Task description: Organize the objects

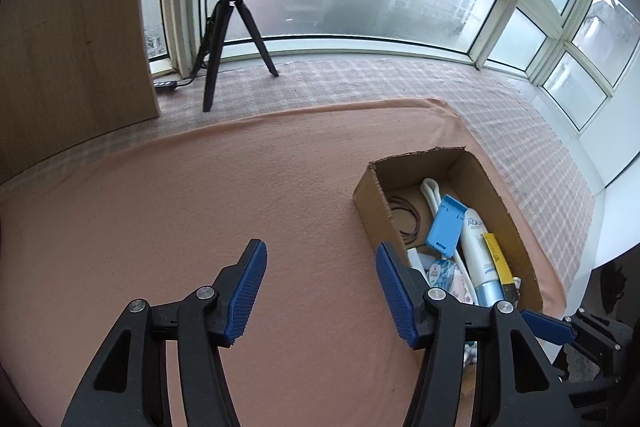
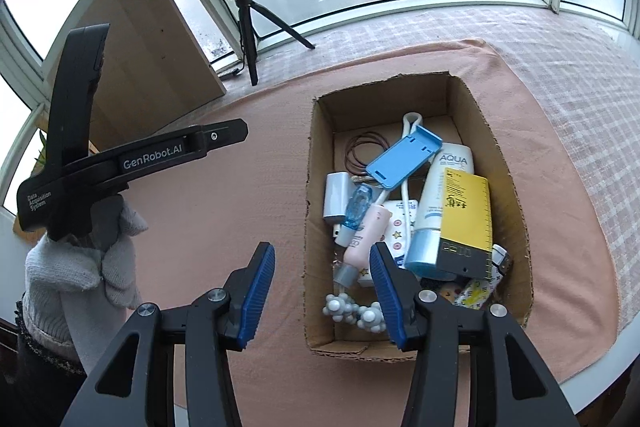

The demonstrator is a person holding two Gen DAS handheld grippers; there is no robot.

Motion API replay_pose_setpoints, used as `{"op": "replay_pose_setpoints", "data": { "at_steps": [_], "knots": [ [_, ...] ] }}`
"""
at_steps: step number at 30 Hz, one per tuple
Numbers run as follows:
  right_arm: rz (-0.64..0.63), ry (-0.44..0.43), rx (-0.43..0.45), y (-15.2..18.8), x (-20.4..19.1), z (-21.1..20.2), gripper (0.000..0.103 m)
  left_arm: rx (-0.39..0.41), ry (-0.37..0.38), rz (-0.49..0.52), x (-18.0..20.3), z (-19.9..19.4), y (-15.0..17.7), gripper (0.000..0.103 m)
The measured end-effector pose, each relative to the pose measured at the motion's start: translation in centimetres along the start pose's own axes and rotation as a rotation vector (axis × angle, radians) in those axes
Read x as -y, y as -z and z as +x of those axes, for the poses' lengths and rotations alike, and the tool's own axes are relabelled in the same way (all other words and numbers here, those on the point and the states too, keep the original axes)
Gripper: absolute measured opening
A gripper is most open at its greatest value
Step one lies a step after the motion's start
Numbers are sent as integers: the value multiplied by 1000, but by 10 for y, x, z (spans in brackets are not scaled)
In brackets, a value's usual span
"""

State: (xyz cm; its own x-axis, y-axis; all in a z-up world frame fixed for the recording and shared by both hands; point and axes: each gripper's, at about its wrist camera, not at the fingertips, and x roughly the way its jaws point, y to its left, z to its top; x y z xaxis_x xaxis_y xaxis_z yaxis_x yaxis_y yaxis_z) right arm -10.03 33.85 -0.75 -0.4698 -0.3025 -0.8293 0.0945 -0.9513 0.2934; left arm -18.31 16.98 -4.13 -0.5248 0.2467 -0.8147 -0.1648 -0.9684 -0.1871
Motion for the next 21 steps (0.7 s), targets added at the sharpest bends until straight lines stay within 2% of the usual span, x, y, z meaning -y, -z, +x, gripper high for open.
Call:
{"op": "replay_pose_setpoints", "data": {
  "at_steps": [2, 13, 21],
  "knots": [
    [-13, -4, 5, 0, -13, 1, 46, 11, -13, -10, -13, -13, 8, 66],
    [-81, -28, 1, 3, -81, 15, 47, 55, -80, -81, -89, -88, 61, 70],
    [-119, -55, -3, 9, -125, 25, 47, 85, -139, -116, -127, -131, 97, 75]
  ]
}}
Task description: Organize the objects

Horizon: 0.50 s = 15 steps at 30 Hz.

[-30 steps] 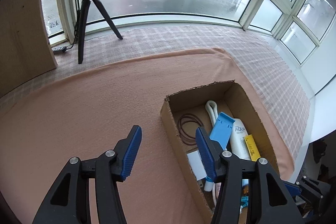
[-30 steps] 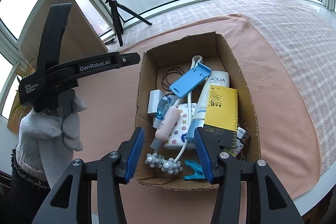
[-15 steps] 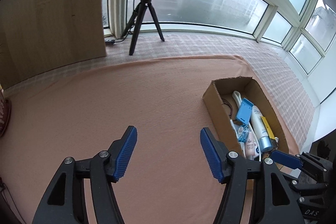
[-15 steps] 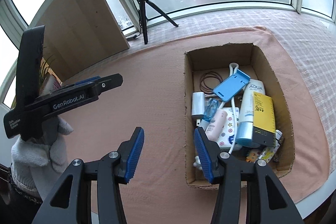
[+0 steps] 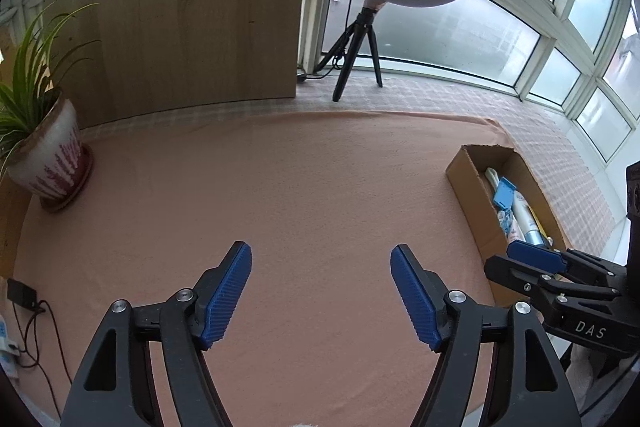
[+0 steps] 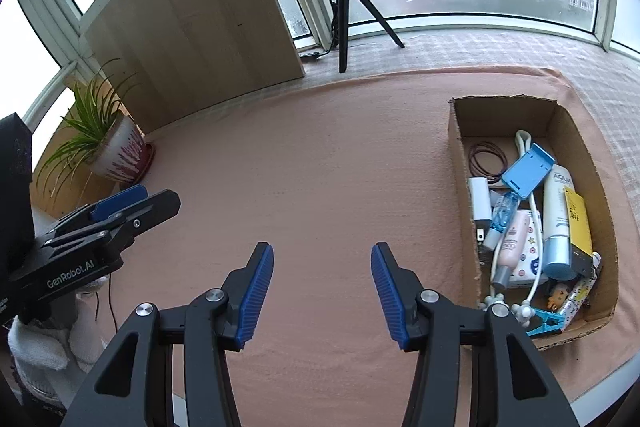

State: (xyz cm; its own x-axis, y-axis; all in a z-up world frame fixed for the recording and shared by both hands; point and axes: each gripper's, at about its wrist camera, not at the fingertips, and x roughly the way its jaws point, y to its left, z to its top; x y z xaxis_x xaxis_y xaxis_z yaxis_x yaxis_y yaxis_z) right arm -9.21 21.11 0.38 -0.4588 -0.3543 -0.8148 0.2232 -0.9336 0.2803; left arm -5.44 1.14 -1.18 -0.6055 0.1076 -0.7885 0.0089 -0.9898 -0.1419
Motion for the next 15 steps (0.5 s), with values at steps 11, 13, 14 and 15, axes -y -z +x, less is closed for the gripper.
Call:
{"op": "replay_pose_setpoints", "data": {
  "at_steps": [11, 13, 14, 15],
  "knots": [
    [-80, 28, 9, 11, -45, 8, 47, -27, -47, -63, -38, -23, 47, 79],
    [-88, 33, 13, 14, -51, 8, 47, -32, -54, -73, -42, -25, 53, 80],
    [-90, 32, 14, 17, -54, 8, 47, -32, -61, -76, -44, -27, 56, 80],
    [-93, 31, 14, 18, -57, 9, 48, -31, -67, -79, -45, -27, 56, 80]
  ]
}}
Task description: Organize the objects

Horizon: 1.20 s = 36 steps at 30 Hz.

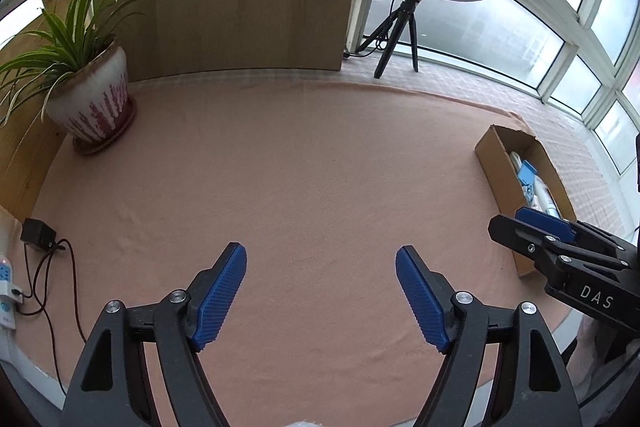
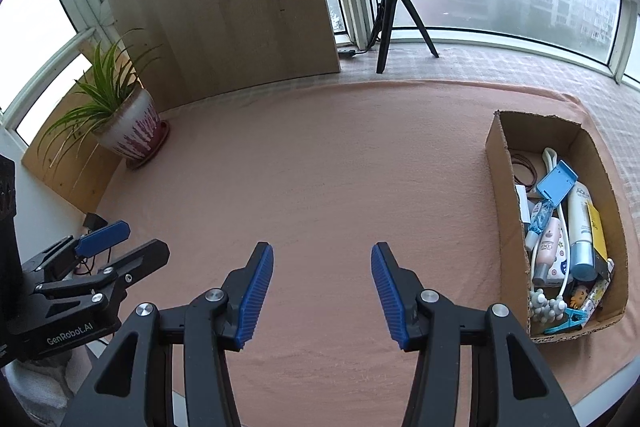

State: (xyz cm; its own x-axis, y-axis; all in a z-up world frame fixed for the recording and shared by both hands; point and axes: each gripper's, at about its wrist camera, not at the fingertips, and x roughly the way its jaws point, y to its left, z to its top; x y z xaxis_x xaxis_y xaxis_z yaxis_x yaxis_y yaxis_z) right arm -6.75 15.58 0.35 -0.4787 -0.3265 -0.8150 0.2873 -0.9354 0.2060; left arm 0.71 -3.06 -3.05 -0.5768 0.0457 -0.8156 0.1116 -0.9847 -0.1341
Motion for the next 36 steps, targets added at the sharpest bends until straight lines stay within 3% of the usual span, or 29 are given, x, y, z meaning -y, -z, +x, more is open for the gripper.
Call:
{"op": "replay_pose_setpoints", "data": {
  "at_steps": [10, 36],
  "knots": [
    [-60, 40, 30, 11, -28, 0, 48, 5, -21, -7, -12, -7, 4, 82],
    [-27, 50, 42, 15, -31, 2, 51, -10, -8, 13, -15, -1, 6, 82]
  ]
}}
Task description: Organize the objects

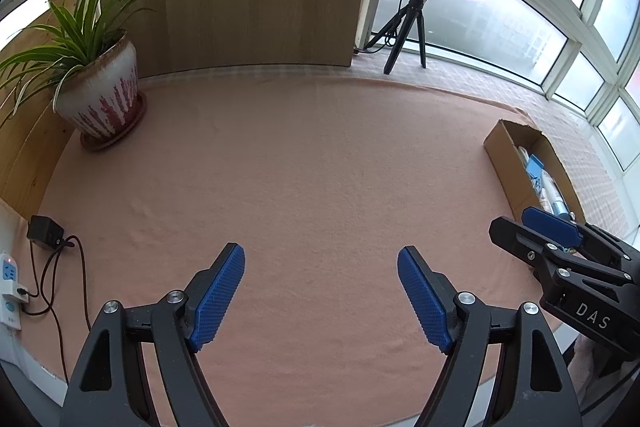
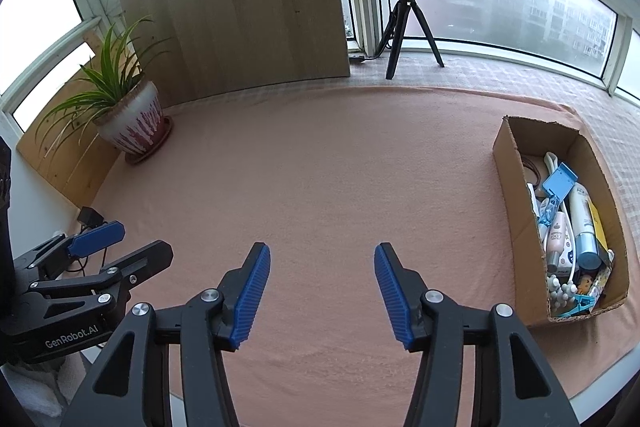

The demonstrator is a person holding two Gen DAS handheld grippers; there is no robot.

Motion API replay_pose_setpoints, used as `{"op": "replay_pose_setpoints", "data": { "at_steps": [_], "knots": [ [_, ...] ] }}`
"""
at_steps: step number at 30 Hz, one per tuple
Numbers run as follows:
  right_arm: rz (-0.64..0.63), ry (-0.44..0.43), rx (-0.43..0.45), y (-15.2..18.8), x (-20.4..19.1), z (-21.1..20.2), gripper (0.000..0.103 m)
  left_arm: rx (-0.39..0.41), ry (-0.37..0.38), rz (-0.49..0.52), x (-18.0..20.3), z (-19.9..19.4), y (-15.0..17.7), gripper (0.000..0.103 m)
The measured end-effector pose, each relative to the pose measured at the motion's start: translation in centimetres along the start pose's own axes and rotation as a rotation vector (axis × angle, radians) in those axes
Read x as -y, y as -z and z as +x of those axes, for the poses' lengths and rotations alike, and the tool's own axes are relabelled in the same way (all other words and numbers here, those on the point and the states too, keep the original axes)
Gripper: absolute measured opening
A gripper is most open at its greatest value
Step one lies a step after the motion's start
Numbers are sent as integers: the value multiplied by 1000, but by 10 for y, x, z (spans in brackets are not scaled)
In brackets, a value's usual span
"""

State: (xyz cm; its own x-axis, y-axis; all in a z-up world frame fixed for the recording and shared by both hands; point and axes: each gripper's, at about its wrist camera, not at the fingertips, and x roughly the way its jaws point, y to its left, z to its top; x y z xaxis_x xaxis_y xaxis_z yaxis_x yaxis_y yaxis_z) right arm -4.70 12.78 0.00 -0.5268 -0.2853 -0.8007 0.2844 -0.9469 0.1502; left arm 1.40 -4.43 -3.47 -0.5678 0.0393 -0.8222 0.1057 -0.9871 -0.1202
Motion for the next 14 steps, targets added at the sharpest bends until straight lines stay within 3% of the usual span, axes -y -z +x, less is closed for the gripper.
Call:
{"op": "replay_pose_setpoints", "data": {
  "at_steps": [14],
  "knots": [
    [3, -2, -18, 0, 5, 6, 51, -9, -8, 5, 4, 9, -1, 85]
  ]
}}
